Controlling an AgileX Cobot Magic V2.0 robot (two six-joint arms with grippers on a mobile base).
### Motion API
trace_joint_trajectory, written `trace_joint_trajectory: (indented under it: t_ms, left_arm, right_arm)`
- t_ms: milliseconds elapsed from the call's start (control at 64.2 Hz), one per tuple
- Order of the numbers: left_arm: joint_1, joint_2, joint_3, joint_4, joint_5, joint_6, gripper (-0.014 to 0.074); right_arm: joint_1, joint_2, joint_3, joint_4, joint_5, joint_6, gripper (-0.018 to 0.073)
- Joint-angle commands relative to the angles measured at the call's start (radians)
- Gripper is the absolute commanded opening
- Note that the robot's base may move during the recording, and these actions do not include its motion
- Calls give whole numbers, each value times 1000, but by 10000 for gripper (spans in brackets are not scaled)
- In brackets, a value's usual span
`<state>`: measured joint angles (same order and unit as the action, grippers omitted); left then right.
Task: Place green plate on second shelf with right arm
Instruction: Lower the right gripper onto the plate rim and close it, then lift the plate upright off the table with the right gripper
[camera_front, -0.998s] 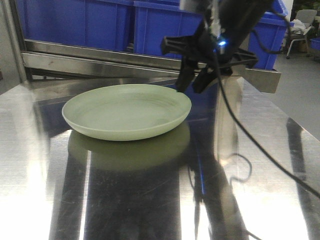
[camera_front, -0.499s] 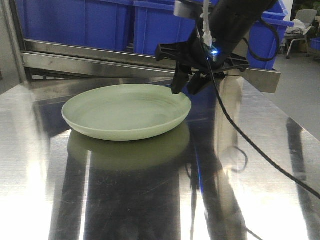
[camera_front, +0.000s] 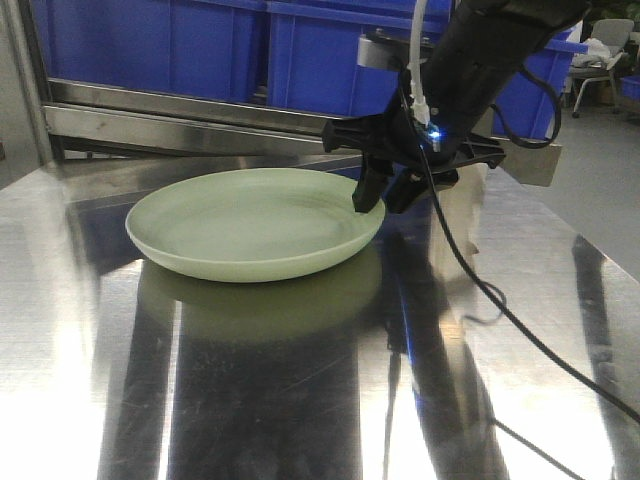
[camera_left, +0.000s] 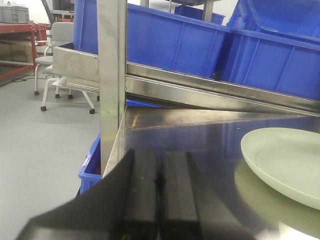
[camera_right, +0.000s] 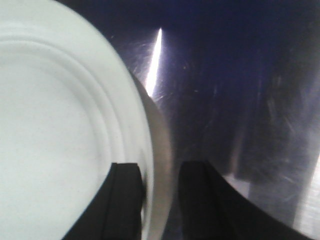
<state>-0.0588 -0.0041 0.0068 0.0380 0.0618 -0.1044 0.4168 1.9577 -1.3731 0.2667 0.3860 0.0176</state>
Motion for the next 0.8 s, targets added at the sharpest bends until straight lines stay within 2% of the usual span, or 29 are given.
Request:
trace_joint_trajectory:
  t_ms: [0, 281, 359, 436, 499, 655, 779]
  left_arm:
    - [-4, -17, 41, -3, -83, -4, 131]
    - [-4, -17, 41, -3, -83, -4, 131]
    - [-4, -17, 41, -3, -83, -4, 131]
    - [-4, -17, 41, -3, -83, -4, 131]
    - [-4, -17, 41, -3, -83, -4, 131]
    - [-4, -17, 41, -3, -83, -4, 131]
    - [-4, -17, 41, -3, -83, -4, 131]
  right_arm:
    - [6, -44, -36, 1, -40, -3, 305]
    - [6, -45, -36, 29, -14, -3, 291]
    - [6, -45, -36, 29, -14, -3, 180]
    - [6, -46, -36, 29, -11, -3, 0]
    - [6, -54, -36, 29, -5, -3, 41]
    - [6, -116, -36, 28, -9, -3, 31]
    - [6, -210, -31, -16, -38, -3, 31]
